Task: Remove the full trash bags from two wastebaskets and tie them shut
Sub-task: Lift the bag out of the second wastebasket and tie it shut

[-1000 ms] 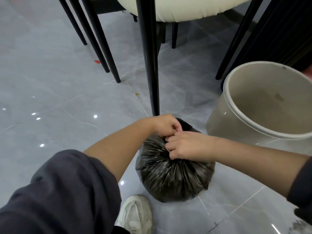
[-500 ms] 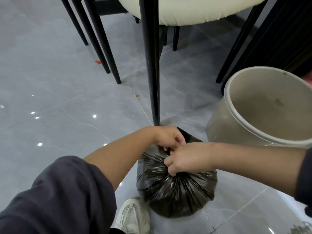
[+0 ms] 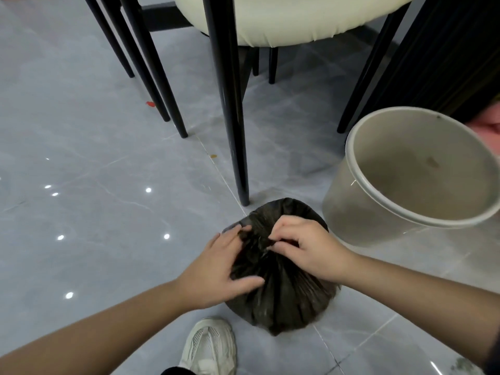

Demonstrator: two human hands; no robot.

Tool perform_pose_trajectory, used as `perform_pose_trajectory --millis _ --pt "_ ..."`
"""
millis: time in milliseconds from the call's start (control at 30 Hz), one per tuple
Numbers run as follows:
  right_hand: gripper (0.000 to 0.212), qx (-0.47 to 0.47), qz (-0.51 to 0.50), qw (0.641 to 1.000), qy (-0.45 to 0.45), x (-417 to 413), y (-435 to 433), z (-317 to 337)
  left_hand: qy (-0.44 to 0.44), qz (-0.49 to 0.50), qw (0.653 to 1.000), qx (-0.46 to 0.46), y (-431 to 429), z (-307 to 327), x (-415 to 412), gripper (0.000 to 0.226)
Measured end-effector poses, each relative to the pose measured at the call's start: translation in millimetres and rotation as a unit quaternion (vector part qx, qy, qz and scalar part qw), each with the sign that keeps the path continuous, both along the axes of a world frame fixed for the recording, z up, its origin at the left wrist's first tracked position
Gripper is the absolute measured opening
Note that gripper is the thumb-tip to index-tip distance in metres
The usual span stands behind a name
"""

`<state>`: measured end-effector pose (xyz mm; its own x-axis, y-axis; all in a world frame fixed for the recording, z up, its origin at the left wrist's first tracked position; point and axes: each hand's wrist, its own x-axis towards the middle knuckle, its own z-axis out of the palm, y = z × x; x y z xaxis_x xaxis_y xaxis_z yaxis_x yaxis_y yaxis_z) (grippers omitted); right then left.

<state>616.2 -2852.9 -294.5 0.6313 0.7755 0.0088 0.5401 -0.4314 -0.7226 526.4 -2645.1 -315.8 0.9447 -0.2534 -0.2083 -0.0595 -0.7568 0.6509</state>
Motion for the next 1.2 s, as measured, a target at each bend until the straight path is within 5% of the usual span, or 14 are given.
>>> perform_pose_trajectory --millis 133,300,633,900,1033,1133,1200 --pt "0.022 0.05 -0.131 0.99 0.002 -3 3 -20 0.014 0.069 0.991 0.111 -40 -15 11 0.119" --pt "0.003 0.081 -0.216 0.972 0.052 -4 -8 -44 -0.023 0.139 0.981 0.132 -65 -38 33 0.093" --pt "0.066 0.033 -0.219 0.97 0.096 -21 -5 -74 -0.069 0.086 0.97 0.217 -68 -61 37 0.089" --pt "0.035 0.111 -0.269 0.953 0.088 -14 5 -80 -0.038 0.069 0.969 0.233 -66 -58 41 0.092" --pt "0.029 0.191 -0.28 0.921 0.191 -14 10 -55 -0.002 0.069 0.989 0.132 -53 -32 39 0.093" --pt "0.025 0.231 -0.248 0.902 0.266 -9 12 -29 -0.112 0.079 0.989 0.051 -35 8 39 0.068" --pt "0.031 0.206 -0.214 0.92 0.257 -5 13 -23 -0.257 0.03 0.962 0.089 -23 31 43 0.049"
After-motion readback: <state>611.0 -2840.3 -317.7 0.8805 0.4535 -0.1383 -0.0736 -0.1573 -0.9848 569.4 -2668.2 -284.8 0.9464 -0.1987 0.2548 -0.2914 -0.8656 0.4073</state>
